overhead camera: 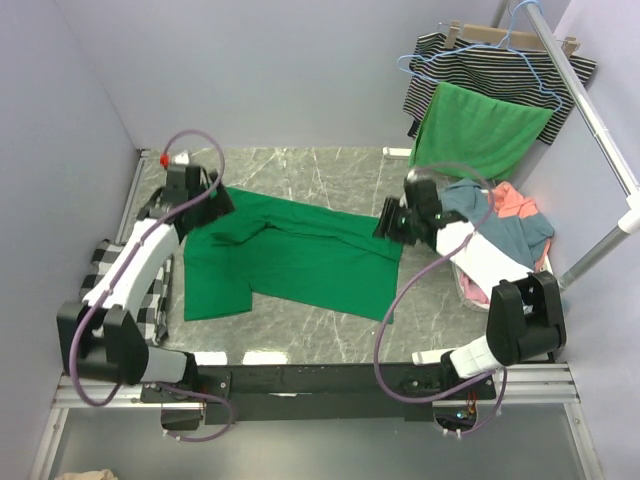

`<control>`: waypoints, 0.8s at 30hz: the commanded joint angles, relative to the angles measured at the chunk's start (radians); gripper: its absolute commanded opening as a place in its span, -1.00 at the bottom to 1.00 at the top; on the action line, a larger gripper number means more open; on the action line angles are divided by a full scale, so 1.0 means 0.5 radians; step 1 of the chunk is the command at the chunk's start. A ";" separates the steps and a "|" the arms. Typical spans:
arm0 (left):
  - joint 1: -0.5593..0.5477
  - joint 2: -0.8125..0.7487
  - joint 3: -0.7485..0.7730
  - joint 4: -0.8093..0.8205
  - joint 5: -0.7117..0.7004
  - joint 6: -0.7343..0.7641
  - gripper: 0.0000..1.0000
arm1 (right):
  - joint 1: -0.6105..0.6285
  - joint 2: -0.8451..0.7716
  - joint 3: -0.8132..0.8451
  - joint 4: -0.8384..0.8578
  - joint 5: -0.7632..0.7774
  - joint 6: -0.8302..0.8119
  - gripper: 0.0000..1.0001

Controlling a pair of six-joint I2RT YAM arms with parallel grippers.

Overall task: Fold and stack the t-shirts
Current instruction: Fold the flattened tshirt in 1/3 of the way, then grap the side of the flattened tshirt closest away from the robot with both arms

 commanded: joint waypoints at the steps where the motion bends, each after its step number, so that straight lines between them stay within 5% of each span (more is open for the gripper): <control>1: -0.008 -0.236 -0.318 -0.288 0.017 -0.245 0.99 | 0.071 -0.205 -0.303 -0.034 -0.051 0.094 0.18; 14: -0.008 -0.877 -1.024 -0.384 0.057 -0.963 0.99 | 0.273 -0.503 -0.730 -0.049 -0.128 0.281 0.18; 24: 0.013 -0.544 -0.994 -0.279 -0.192 -0.951 0.99 | 0.292 -0.420 -0.837 -0.003 -0.042 0.379 0.17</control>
